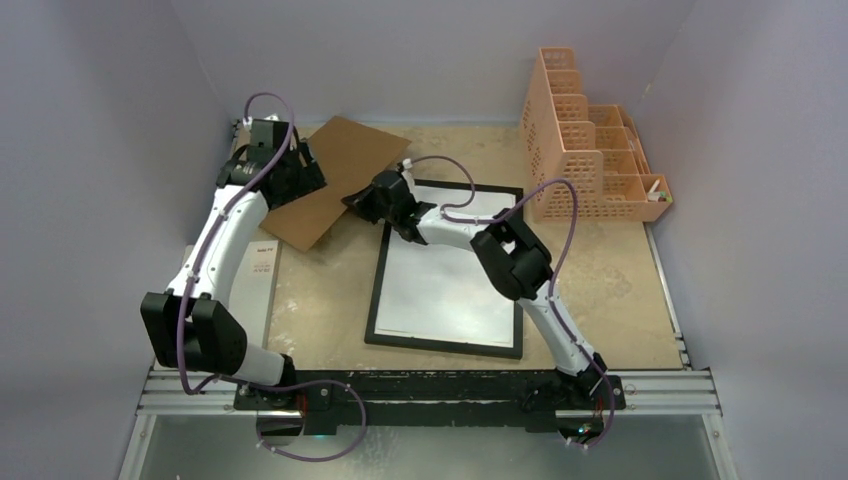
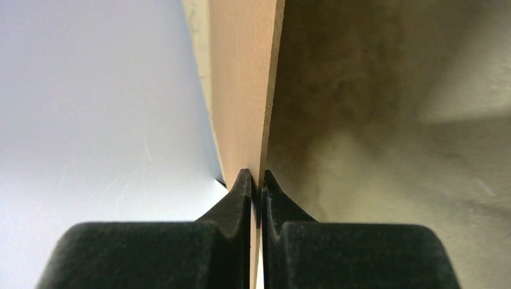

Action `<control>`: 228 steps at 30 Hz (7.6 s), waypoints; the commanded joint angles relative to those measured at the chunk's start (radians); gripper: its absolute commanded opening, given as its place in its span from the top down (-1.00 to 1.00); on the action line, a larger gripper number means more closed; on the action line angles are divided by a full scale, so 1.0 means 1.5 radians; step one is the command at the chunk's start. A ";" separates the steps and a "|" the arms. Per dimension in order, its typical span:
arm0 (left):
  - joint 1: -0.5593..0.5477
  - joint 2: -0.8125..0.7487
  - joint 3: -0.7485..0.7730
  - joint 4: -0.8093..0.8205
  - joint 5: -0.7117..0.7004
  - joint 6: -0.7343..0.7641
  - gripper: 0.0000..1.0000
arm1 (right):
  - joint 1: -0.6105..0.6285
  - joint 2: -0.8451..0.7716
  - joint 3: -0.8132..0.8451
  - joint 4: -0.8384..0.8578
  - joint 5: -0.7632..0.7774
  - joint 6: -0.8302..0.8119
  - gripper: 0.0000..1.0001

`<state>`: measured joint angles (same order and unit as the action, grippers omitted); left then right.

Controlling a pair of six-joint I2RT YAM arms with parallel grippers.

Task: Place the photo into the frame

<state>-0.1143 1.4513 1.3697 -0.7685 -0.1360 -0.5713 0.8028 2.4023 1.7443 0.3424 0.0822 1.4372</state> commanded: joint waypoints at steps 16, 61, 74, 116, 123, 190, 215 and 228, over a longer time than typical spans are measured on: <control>0.027 0.034 0.152 -0.015 0.088 0.052 -0.47 | -0.073 -0.309 -0.092 0.056 -0.068 -0.283 1.00; 0.143 0.101 0.065 0.811 0.870 -0.433 0.30 | -0.351 -0.733 -0.330 0.113 -0.565 -0.266 1.00; 0.143 0.062 0.002 1.076 0.850 -0.660 1.00 | -0.353 -0.713 -0.330 0.246 -0.548 -0.229 0.15; 0.018 0.139 -0.061 0.182 0.456 0.103 -0.30 | -0.432 -0.813 -0.275 -0.303 -0.382 -0.494 1.00; -0.070 0.163 -0.125 0.154 0.406 0.135 -0.15 | -0.434 -0.830 -0.244 -0.428 -0.259 -0.546 1.00; 0.027 0.157 -0.156 0.105 0.310 0.066 0.01 | -0.317 -0.692 -0.530 -0.081 -0.420 -0.334 1.00; 0.027 0.186 -0.192 0.113 0.286 0.072 0.43 | -0.298 -0.629 -0.643 0.097 -0.397 -0.276 1.00; 0.027 0.193 -0.188 0.115 0.292 0.070 0.44 | -0.295 -0.588 -0.660 0.166 -0.385 -0.274 1.00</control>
<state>-0.0795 1.7363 1.0855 -0.6147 0.3019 -0.4610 0.3534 1.5143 0.7567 0.4801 -0.5076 1.0328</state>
